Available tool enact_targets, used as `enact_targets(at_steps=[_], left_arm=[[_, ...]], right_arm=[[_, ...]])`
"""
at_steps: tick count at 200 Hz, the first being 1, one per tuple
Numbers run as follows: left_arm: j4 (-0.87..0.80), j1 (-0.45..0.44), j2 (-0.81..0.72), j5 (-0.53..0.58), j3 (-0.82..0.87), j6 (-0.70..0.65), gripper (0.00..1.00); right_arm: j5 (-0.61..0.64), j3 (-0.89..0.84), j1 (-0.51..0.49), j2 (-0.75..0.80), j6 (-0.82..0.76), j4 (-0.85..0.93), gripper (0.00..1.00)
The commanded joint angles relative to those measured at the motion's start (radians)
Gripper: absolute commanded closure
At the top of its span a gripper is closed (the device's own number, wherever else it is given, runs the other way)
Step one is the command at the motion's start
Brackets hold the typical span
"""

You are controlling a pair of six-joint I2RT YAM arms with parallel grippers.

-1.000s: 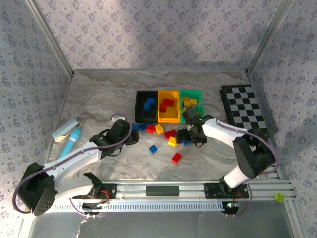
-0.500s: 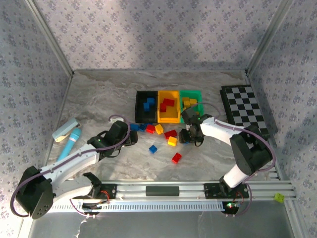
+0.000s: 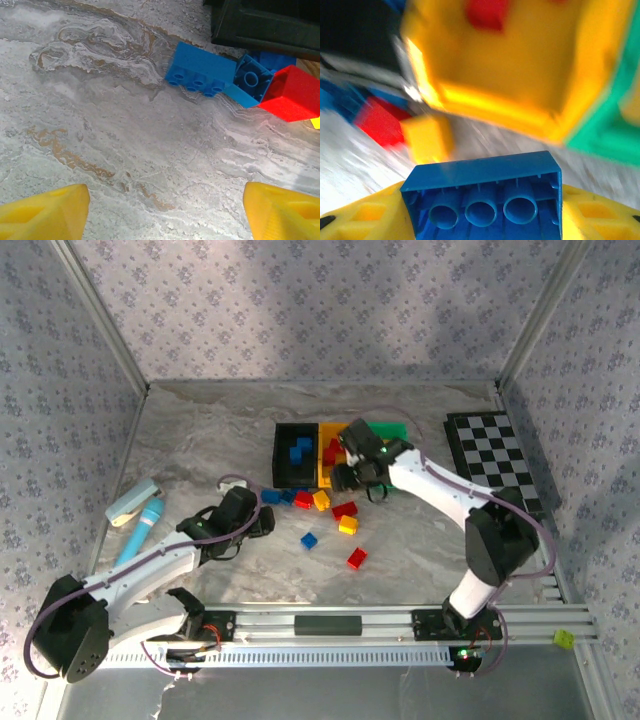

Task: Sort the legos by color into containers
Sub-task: Pick up the lego from the center of the table, then place the lego in the container.

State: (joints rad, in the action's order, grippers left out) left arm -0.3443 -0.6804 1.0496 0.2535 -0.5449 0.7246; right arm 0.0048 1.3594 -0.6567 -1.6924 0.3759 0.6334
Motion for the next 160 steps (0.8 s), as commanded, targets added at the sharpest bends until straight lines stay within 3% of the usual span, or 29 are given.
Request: enact_targets(at_steps=[1, 43, 81, 114, 160], left_arm=[[-0.032, 0.006, -0.012, -0.009, 0.006, 0.013, 0.20], [-0.107, 0.007, -0.071, -0.022, 0.015, 0.023, 0.20], [-0.127, 0.010, -0.101, -0.040, 0.032, 0.033, 0.19], [-0.120, 0.011, -0.100, -0.040, 0.030, 0.029, 0.19], [-0.068, 0.012, -0.063, -0.049, 0.025, 0.019, 0.19]], right_arm=[[0.022, 0.158, -0.041, -0.128, -0.050, 0.036, 0.43], [0.057, 0.536, -0.068, -0.409, -0.092, 0.125, 0.39], [0.046, 0.745, -0.066, -0.540, -0.089, 0.179, 0.21], [0.060, 0.642, -0.091, -0.466, -0.093, 0.142, 0.18], [0.130, 0.292, -0.122, -0.239, -0.084, 0.039, 0.18]])
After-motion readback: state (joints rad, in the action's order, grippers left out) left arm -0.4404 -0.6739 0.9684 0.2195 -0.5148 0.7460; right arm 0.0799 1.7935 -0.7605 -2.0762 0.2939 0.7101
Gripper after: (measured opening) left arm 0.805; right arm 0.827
